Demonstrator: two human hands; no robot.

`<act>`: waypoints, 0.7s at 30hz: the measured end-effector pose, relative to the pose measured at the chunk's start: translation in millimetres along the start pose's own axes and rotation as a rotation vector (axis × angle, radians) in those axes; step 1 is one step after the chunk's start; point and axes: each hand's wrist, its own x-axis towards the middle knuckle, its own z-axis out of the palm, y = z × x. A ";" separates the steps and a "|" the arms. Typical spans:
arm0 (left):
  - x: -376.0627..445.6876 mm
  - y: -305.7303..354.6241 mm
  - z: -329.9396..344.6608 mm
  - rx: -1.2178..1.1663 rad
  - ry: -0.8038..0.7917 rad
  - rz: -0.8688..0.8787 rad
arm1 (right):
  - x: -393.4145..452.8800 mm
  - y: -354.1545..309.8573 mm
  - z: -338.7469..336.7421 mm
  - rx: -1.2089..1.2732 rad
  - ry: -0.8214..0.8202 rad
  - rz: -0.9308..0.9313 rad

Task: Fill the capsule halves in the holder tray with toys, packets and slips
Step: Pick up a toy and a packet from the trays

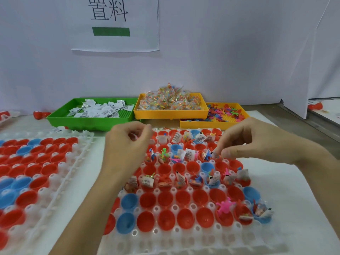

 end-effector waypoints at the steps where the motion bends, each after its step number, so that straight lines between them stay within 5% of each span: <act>1: 3.8 -4.0 -4.8 -0.007 0.062 -0.051 | 1.0 1.5 0.5 0.006 0.008 -0.001; 7: 25.5 -35.1 -42.0 -0.057 0.362 -0.352 | 6.9 9.0 4.0 0.012 0.052 -0.043; 14: 23.4 -45.8 -47.1 0.080 0.081 -0.469 | 11.3 12.5 6.6 0.007 0.076 -0.054; 21: 21.7 -42.1 -34.6 0.112 0.107 -0.358 | 32.2 20.5 1.7 -0.033 0.368 0.020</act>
